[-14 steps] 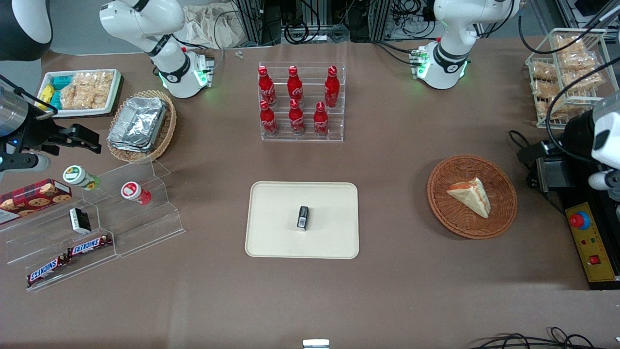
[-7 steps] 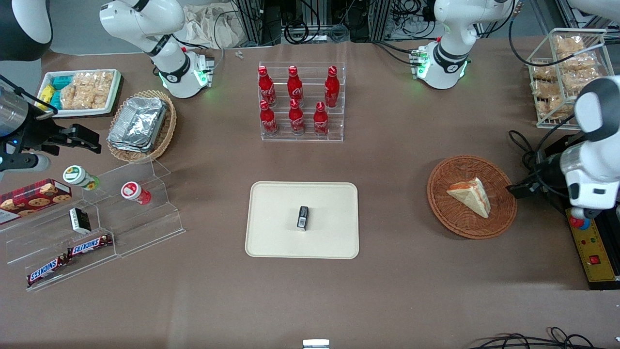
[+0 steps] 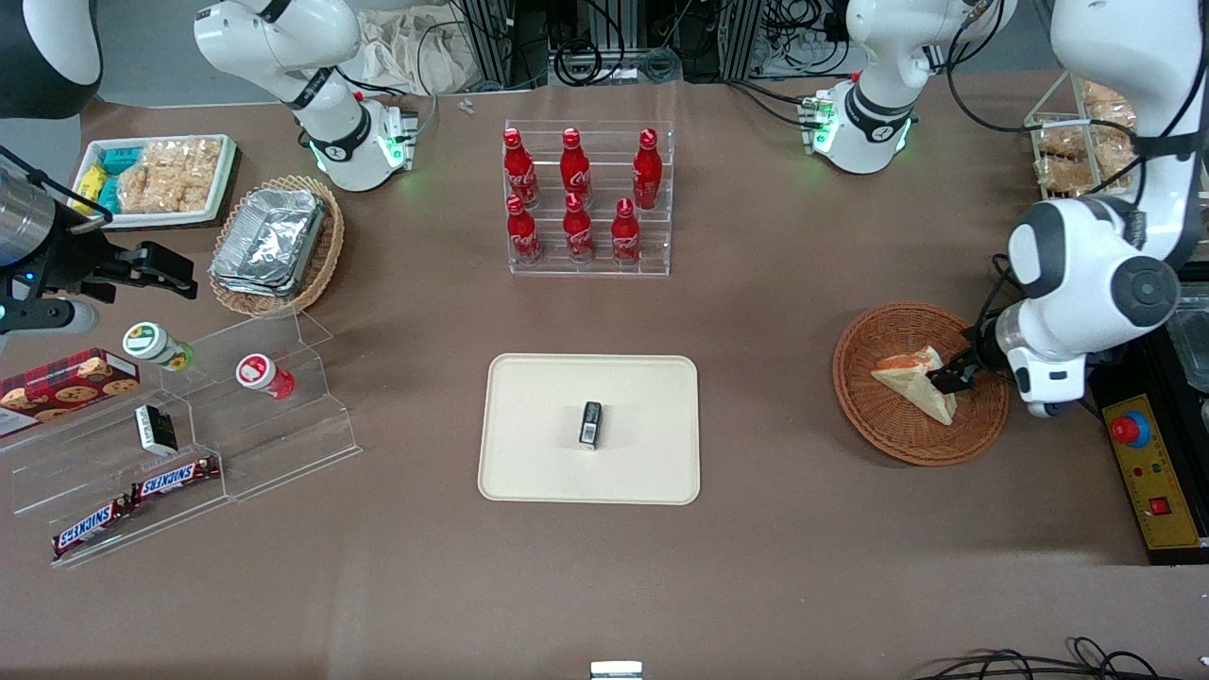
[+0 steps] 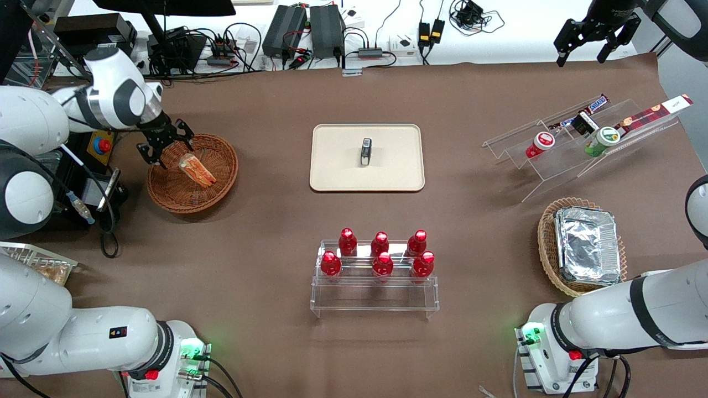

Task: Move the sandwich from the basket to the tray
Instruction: 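Lower the left gripper into the basket and grasp the wrapped sandwich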

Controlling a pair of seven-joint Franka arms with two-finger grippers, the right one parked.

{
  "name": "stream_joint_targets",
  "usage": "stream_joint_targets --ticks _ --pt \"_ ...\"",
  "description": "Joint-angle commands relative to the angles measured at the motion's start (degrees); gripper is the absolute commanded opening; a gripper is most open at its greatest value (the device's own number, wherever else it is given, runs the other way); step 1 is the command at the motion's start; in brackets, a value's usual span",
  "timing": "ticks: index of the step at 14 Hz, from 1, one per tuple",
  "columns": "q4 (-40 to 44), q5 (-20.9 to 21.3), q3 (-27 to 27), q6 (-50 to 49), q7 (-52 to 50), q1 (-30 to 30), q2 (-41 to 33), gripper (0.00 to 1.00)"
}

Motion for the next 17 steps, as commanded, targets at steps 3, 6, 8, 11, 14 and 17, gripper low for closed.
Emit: stream_joint_targets --ticks 3,6,8,11,14,17 --pt "-1.8 0.1 0.0 8.3 -4.8 -0.3 5.7 1.0" --pt "-1.7 0.0 0.0 9.5 -4.8 -0.4 6.9 0.97" --pt "-1.6 0.0 0.0 9.5 -4.7 -0.3 7.0 0.36" --pt "-0.6 0.0 -0.2 7.2 -4.0 -0.3 4.1 0.0" --pt "7.5 0.0 -0.5 -11.6 1.5 -0.3 -3.5 0.0" --pt "23.6 -1.9 -4.1 -33.2 12.5 -0.3 -4.1 0.0"
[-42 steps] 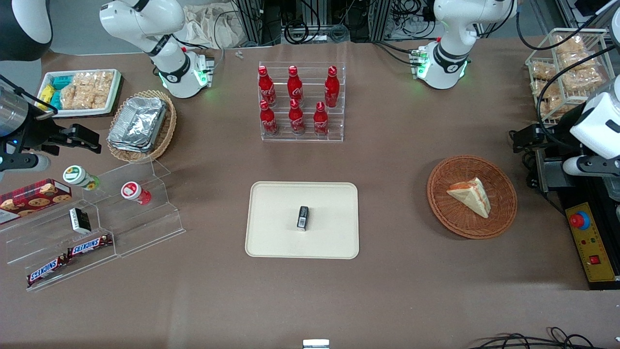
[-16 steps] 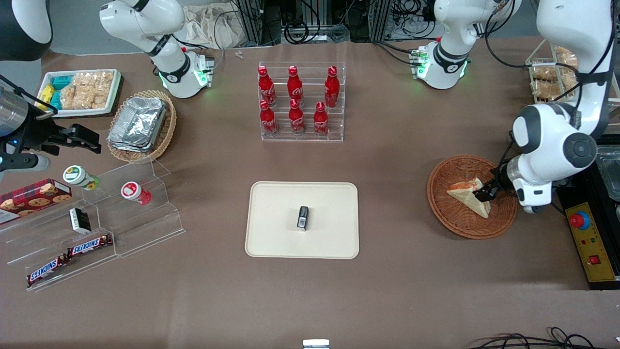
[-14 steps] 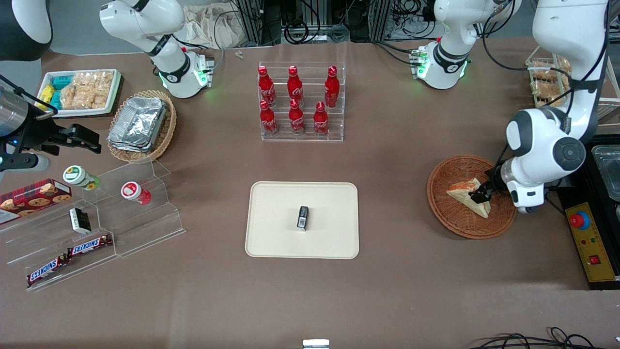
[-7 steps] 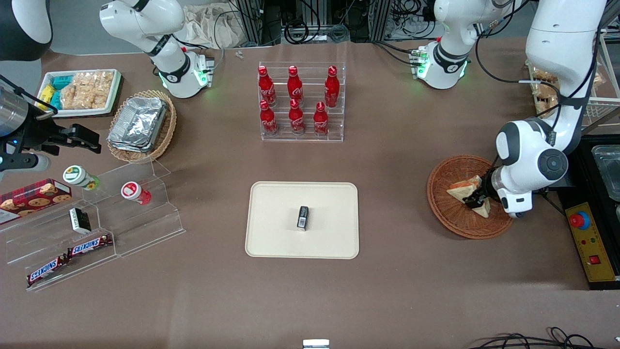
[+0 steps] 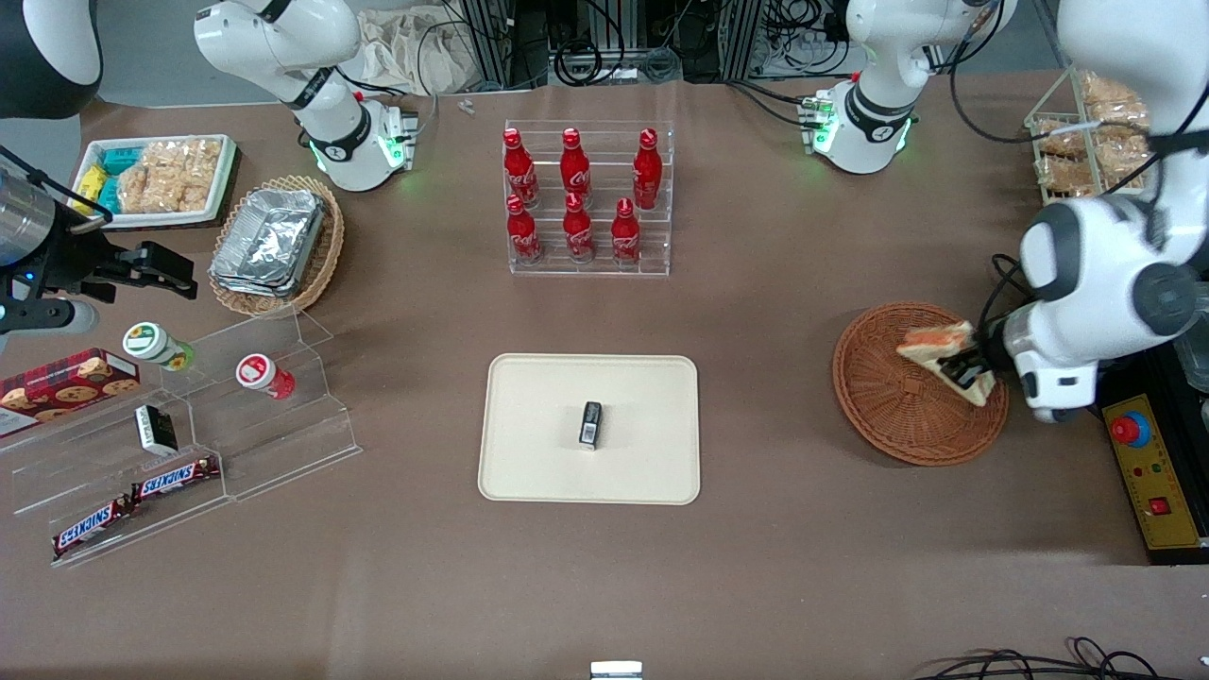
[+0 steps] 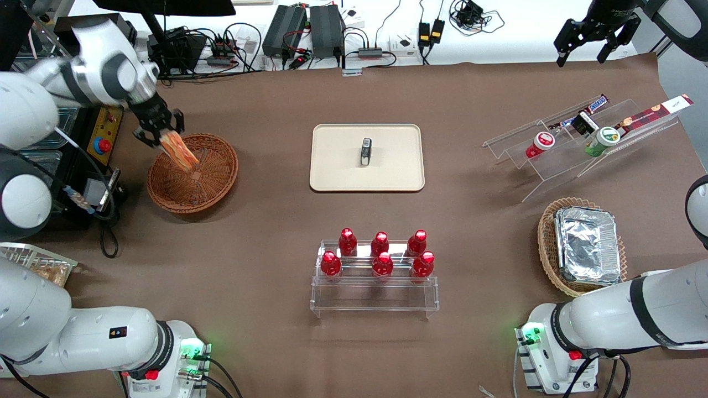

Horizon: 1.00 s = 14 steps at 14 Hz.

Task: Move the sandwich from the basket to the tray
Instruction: 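Lift the sandwich and carry it with the left gripper over the white tray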

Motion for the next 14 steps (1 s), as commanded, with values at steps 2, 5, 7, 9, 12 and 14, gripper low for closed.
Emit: stream_joint_targets --ticks 2,5,7,9,12,14 --pt "16.4 -3.8 -6.4 -17.5 9.6 -0.3 1.0 0.0" --pt "17.3 -3.6 -17.3 -13.8 12.3 -0.3 3.3 0.0" --pt "17.3 -3.6 -21.8 -9.5 18.8 -1.0 6.4 0.0" --pt "17.5 -3.2 -23.5 -3.2 22.1 -4.5 11.1 0.0" --pt "17.7 2.5 -23.4 7.1 20.8 -11.8 19.3 0.0" --pt "20.1 4.7 -23.4 11.7 17.9 -13.4 25.3 0.0"
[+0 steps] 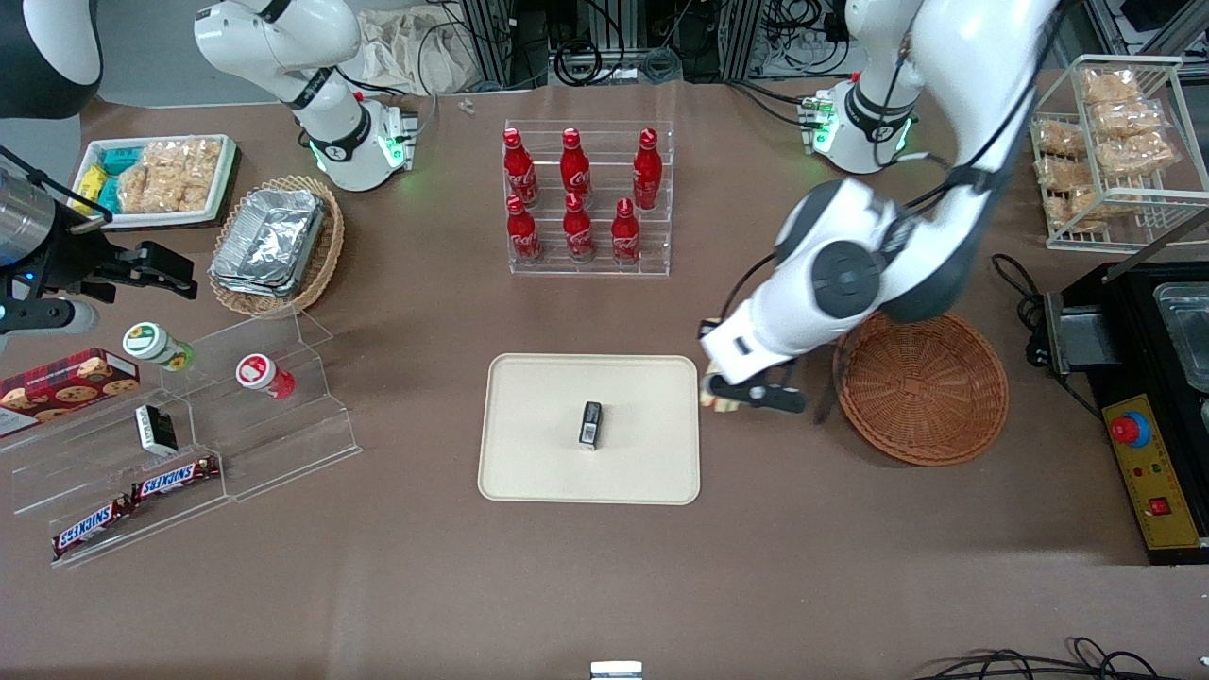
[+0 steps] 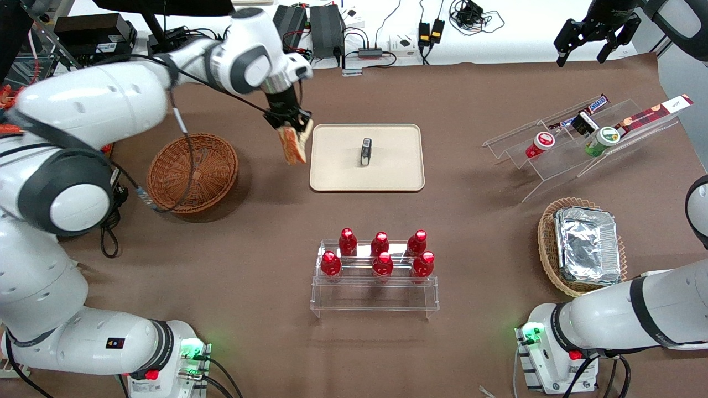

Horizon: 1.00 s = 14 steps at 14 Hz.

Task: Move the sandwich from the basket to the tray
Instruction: 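Lift the sandwich and carry it with the left gripper over the white tray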

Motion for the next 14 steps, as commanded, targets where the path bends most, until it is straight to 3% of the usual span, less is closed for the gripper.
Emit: stream_joint_targets --ticks 1,4,6,10,11,12,13,14 --pt "6.3 3.4 0.2 2.7 -2.0 -2.6 8.9 0.0" --pt "9.3 9.5 0.3 3.5 -7.0 -4.0 14.9 0.0" --pt "9.3 12.7 0.3 5.1 -9.7 -4.9 16.3 0.11" --pt "9.4 12.8 0.4 8.2 -10.2 -5.1 18.8 0.13" --pt "9.4 13.2 0.5 8.5 -10.2 -5.1 19.1 0.17" --pt "9.4 14.0 0.7 8.7 -10.7 -5.1 19.5 0.45" --pt "9.3 15.0 0.8 9.1 -11.4 -5.2 19.6 0.8" --pt "9.4 15.4 0.8 9.3 -12.4 -5.2 19.6 0.93"
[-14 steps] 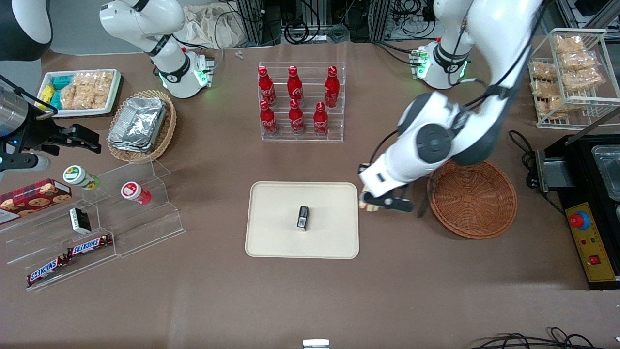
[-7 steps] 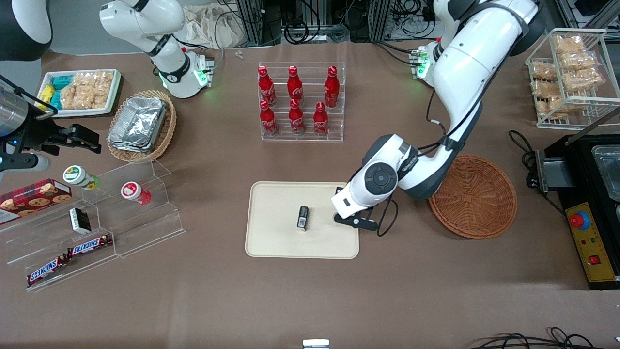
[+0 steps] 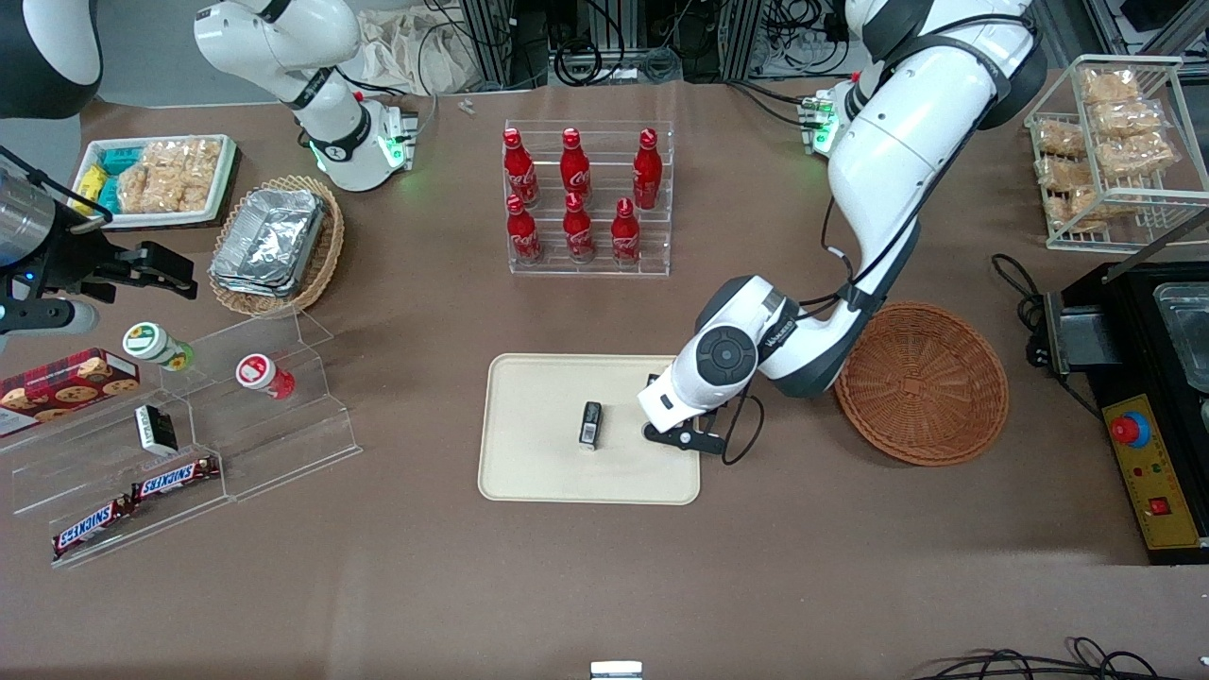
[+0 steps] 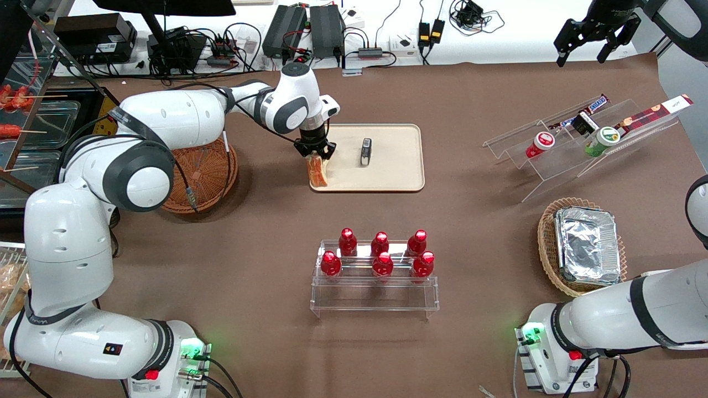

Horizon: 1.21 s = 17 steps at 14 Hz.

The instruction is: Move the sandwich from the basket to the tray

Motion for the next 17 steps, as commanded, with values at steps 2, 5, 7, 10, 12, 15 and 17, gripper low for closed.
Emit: stream_joint_targets --ticks 2,5,7,10,12,15,17 --pt "2.1 1.9 0.4 0.3 -6.0 -0.5 0.0 0.99" --pt "3.7 1.7 0.4 -4.9 -6.9 -0.2 -6.2 0.99" --pt "4.6 1.1 0.8 -9.0 -6.4 2.0 -11.5 0.99" --pt "4.5 -1.3 0.2 -18.6 -3.0 7.6 -19.2 0.99" --pt "4.1 -7.9 0.4 -26.0 5.7 12.2 -25.1 0.99" --pt "4.2 -12.5 0.5 -36.6 14.5 18.9 -33.2 1.0" --pt "3.3 -12.7 0.4 -41.9 19.0 23.1 -38.7 1.0"
